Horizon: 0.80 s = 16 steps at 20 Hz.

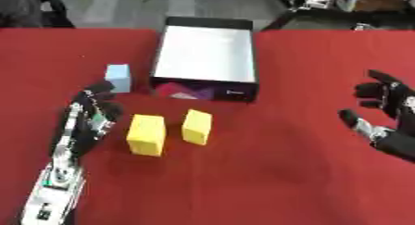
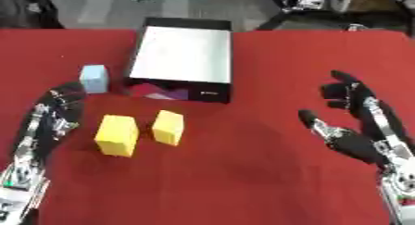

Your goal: Pick up objects on the table and place them in the box.

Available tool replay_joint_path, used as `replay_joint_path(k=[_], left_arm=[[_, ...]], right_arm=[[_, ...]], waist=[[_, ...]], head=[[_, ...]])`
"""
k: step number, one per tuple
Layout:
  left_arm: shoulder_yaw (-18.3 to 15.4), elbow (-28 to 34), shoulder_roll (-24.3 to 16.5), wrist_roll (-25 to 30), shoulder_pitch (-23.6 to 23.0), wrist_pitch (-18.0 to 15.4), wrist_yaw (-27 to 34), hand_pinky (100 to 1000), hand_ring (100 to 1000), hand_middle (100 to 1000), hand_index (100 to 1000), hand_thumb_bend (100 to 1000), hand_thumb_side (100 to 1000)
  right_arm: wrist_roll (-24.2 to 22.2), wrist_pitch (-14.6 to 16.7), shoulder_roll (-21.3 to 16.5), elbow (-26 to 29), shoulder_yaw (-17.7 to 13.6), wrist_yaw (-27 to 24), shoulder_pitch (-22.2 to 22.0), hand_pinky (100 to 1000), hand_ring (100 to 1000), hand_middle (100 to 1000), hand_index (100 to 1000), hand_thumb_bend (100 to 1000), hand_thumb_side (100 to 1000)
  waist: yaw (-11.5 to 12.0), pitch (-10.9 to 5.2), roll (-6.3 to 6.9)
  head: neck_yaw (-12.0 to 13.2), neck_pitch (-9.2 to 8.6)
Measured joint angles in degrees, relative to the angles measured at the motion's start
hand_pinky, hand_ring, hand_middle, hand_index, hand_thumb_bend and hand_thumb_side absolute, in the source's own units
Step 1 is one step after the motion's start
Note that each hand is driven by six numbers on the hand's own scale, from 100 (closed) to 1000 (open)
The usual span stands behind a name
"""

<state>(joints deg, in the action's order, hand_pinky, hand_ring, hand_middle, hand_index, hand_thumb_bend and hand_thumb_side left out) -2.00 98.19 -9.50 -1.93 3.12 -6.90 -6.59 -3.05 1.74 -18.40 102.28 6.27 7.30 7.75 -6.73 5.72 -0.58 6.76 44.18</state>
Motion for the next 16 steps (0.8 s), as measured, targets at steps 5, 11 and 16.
replay_joint_path(k=[5,11,16], left_arm=[[0.0,0.0,0.0,-0.7,0.0,0.0,0.0,776,754,739,804,820,677],[0.0,0.0,0.0,-0.9,0.1,0.0,0.0,775,755,739,805,820,677],[-0.6,0.5,-1.0,-1.4,1.1,0.2,-2.3,782,768,755,821,828,666]], right_arm=[[1.0,0.7,1.1,-0.5,0.1,-0.8,-0.8,774,773,714,935,503,429],[1.3,1.1,1.6,-0.8,0.2,-1.0,-1.0,773,771,712,934,492,433],[1.4,1.2,1.6,-1.1,0.2,-1.0,-1.2,774,771,711,934,483,439]], waist=[[-0.1,0.00,0.00],[-0.2,0.00,0.00],[-0.2,0.00,0.00]], head=[[0.2,0.00],[0.3,0.00],[0.7,0.00]])
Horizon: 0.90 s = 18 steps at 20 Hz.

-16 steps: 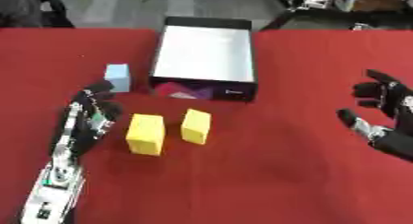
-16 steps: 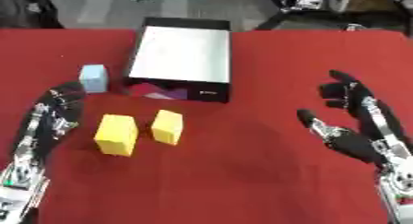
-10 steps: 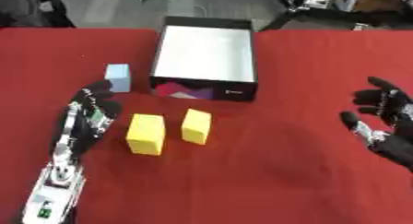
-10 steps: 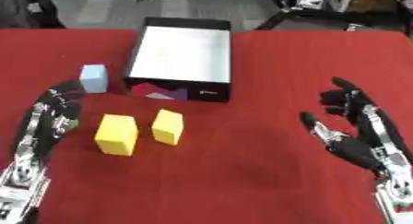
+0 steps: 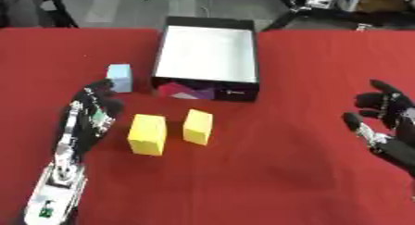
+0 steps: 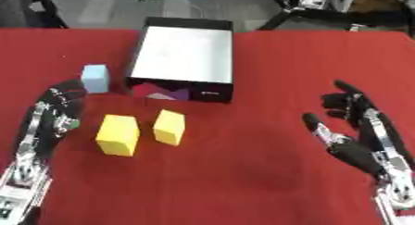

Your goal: Pick up objects on the table and place them in the box.

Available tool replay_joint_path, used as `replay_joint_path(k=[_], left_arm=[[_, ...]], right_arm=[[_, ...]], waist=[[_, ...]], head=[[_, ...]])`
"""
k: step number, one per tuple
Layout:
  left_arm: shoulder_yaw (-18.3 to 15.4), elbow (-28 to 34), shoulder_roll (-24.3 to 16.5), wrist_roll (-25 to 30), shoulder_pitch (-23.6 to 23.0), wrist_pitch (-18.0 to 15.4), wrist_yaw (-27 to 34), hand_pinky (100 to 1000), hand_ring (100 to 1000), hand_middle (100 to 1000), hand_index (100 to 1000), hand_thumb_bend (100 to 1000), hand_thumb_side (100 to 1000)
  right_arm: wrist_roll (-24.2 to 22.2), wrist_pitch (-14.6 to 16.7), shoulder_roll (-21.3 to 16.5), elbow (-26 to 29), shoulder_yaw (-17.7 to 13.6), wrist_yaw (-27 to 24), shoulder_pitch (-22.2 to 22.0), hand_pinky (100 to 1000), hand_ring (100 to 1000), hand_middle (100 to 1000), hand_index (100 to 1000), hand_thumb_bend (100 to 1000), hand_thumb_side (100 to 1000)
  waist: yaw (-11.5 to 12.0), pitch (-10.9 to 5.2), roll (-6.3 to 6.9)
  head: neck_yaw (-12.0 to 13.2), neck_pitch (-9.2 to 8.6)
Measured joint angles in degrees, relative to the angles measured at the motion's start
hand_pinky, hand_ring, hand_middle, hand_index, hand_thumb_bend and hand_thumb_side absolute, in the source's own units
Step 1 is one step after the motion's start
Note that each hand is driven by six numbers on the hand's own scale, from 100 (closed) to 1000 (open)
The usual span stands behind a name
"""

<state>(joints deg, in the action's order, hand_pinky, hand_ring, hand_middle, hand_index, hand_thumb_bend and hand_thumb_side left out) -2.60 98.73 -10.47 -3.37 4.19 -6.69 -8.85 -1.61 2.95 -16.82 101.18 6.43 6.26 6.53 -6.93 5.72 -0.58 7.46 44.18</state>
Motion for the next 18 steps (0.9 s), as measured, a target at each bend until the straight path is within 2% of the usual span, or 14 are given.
replay_joint_path(k=[3,6,9,11,14,18], left_arm=[[-1.3,0.9,-5.5,-0.1,1.5,0.8,-4.5,793,777,769,841,832,655],[-1.9,1.3,-14.9,2.3,3.7,2.1,-10.0,806,786,782,869,850,648],[-1.3,-0.7,-24.2,8.4,5.2,3.1,-15.4,812,789,793,886,842,605],[-0.4,-3.4,-28.7,13.5,6.5,3.5,-18.6,818,794,801,897,853,570],[1.2,-8.5,-32.9,22.1,8.6,3.7,-22.5,818,792,798,901,873,512],[2.6,-13.7,-34.9,31.2,11.3,3.0,-25.7,814,785,783,898,885,487]], right_arm=[[0.1,0.1,0.0,0.0,0.0,0.0,-0.1,774,771,710,934,477,439],[0.1,0.1,-0.1,-0.1,0.0,0.0,-0.3,774,771,708,934,474,440],[0.1,0.1,-0.1,-0.3,0.0,0.0,-0.5,774,771,708,934,472,440],[0.1,0.1,-0.1,-0.4,0.0,0.0,-0.5,775,771,707,934,471,440],[-0.1,0.2,-0.2,-0.4,0.0,0.0,-0.5,775,771,707,934,469,441],[-0.2,0.3,-0.3,-0.4,0.0,0.0,-0.5,775,771,706,934,465,442]], waist=[[0.0,0.00,0.29],[0.0,0.00,0.87],[-0.1,0.00,1.23],[-0.1,-0.03,1.25],[-0.3,-0.17,1.36],[-0.7,-0.35,1.37]], head=[[0.0,0.00],[0.0,0.00],[-0.1,0.00],[-0.2,0.00],[-0.5,0.00],[-0.7,0.00]])
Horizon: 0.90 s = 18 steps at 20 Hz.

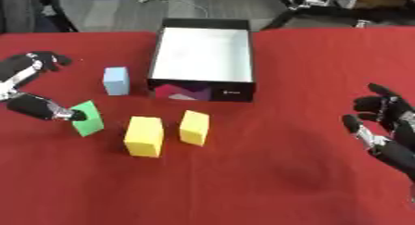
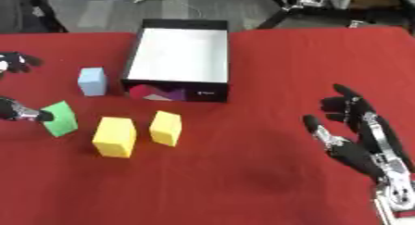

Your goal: Pick up objects on the table and place them in the box.

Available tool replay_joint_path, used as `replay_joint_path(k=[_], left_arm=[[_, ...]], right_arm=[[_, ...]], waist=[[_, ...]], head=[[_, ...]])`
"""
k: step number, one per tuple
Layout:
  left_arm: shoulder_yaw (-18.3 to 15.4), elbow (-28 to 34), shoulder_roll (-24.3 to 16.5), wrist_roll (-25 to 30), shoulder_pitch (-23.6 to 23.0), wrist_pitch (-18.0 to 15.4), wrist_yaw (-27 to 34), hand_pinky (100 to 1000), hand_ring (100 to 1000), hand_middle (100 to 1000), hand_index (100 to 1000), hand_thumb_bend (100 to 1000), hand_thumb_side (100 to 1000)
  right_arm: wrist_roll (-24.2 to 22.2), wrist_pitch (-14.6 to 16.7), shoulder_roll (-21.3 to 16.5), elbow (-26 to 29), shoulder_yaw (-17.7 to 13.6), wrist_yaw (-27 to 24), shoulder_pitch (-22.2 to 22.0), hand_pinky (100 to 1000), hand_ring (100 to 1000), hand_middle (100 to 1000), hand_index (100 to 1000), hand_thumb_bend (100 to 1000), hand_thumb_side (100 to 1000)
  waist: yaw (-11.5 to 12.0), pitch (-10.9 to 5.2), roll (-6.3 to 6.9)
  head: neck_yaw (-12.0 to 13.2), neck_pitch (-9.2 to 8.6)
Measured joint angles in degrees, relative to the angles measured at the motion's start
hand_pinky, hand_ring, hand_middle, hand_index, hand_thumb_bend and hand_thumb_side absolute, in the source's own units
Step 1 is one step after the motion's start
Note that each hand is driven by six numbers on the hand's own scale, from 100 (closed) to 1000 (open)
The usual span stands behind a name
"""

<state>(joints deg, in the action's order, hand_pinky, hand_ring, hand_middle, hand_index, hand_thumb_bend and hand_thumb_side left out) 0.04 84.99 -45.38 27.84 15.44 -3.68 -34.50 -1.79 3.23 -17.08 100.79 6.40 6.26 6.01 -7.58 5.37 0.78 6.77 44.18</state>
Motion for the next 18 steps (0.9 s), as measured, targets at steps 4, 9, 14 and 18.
replay_joint_path(k=[4,9,14,18], left_arm=[[0.8,-2.1,0.0,5.7,1.2,-1.6,0.4,814,785,783,899,902,484],[1.2,-2.4,0.0,9.0,1.3,-2.3,1.6,808,757,775,896,869,478],[1.8,-3.8,0.4,9.3,2.4,-1.5,-1.7,793,737,757,887,844,449],[3.0,-6.2,2.2,7.0,3.4,-0.3,-5.7,789,729,749,883,884,441]], right_arm=[[-0.1,0.0,-0.1,0.0,0.0,0.0,0.0,775,771,706,935,461,442],[-0.1,-0.1,-0.3,-0.1,0.0,0.0,0.0,775,770,706,934,460,443],[-0.2,-0.1,-0.3,-0.3,0.0,0.0,0.0,775,770,706,934,460,444],[-0.3,-0.2,-0.3,-0.4,0.0,0.0,0.0,775,770,706,934,458,444]], waist=[[-0.2,-0.04,0.00],[-0.3,-0.05,0.00],[-0.3,-0.15,0.00],[-0.3,-0.26,0.00]], head=[[-0.3,0.00],[-0.4,0.00],[-0.6,0.00],[-0.8,0.00]])
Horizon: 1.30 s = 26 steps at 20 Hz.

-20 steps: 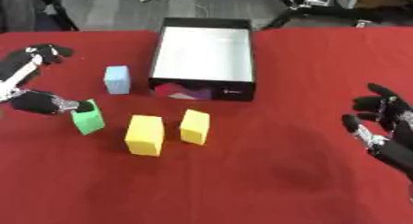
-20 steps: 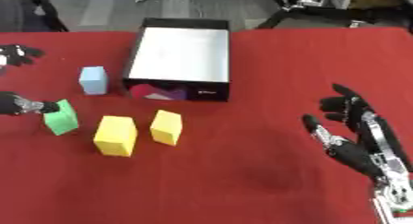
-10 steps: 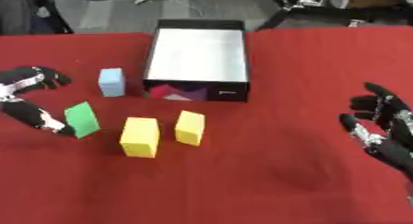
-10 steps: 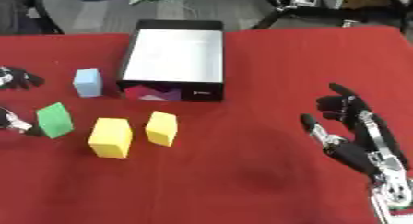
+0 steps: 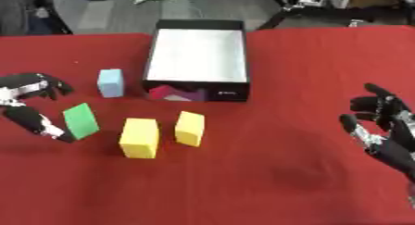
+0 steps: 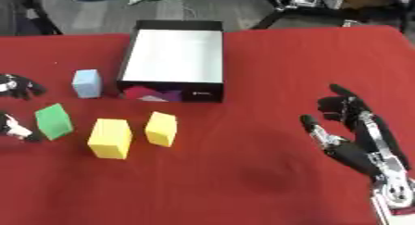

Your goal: Pick up objects on the table and place them in the box.

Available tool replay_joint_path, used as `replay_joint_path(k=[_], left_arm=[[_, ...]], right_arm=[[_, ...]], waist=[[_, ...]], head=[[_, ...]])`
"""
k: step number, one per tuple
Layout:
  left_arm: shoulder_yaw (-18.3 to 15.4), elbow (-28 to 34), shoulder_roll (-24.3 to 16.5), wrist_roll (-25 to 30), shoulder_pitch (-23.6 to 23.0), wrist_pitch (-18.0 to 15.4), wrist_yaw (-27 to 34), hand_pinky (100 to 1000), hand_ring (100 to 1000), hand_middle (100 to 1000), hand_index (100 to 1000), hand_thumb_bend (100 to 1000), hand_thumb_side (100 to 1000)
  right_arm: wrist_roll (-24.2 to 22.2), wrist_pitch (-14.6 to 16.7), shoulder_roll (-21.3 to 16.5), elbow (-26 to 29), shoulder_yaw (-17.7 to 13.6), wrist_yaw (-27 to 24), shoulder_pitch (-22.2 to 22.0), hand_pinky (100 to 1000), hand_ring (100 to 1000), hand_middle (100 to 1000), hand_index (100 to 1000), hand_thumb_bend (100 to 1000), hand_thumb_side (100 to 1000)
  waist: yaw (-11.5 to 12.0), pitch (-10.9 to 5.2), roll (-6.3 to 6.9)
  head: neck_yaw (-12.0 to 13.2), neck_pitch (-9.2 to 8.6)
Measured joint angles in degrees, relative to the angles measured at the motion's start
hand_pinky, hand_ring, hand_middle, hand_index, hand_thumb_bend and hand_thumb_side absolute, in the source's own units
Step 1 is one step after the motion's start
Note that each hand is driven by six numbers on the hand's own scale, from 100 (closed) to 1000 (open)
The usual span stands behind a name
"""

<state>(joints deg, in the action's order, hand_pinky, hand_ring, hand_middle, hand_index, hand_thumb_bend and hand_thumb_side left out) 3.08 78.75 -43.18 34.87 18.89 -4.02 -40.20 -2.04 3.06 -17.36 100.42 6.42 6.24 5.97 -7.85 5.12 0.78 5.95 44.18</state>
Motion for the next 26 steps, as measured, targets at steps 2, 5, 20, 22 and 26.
replay_joint_path(k=[2,5,20,22,26], left_arm=[[0.9,-1.4,1.0,-0.5,0.4,-0.1,-1.2,784,720,740,879,894,440],[2.1,-2.8,2.0,-0.7,1.2,-0.6,-2.3,758,660,671,843,844,426],[-0.1,2.3,2.3,-12.7,2.1,2.5,-2.1,533,345,320,492,412,322],[-0.6,4.7,1.7,-13.5,4.0,3.0,-1.4,548,356,332,502,422,339],[0.5,6.2,1.3,-13.8,10.9,3.5,-1.9,558,374,347,519,432,343]], right_arm=[[0.0,0.0,0.0,0.0,0.0,0.0,0.0,776,771,706,935,455,445],[-0.1,0.1,0.0,-0.2,0.1,0.0,0.0,777,772,707,936,450,447],[-0.3,0.2,0.0,-0.3,0.3,-0.3,-0.1,779,772,707,937,430,456],[-0.3,0.2,0.0,-0.3,0.3,-0.3,-0.3,779,772,707,937,428,454],[-0.4,0.1,0.0,-0.5,0.4,-0.3,-0.5,779,772,707,937,411,459]], waist=[[0.0,0.00,0.00],[0.0,0.00,0.00],[-0.1,-0.02,0.00],[-0.1,-0.11,0.00],[-0.2,-0.50,0.00]], head=[[0.0,0.00],[0.0,0.00],[0.0,0.00],[0.1,0.00],[0.4,0.00]])
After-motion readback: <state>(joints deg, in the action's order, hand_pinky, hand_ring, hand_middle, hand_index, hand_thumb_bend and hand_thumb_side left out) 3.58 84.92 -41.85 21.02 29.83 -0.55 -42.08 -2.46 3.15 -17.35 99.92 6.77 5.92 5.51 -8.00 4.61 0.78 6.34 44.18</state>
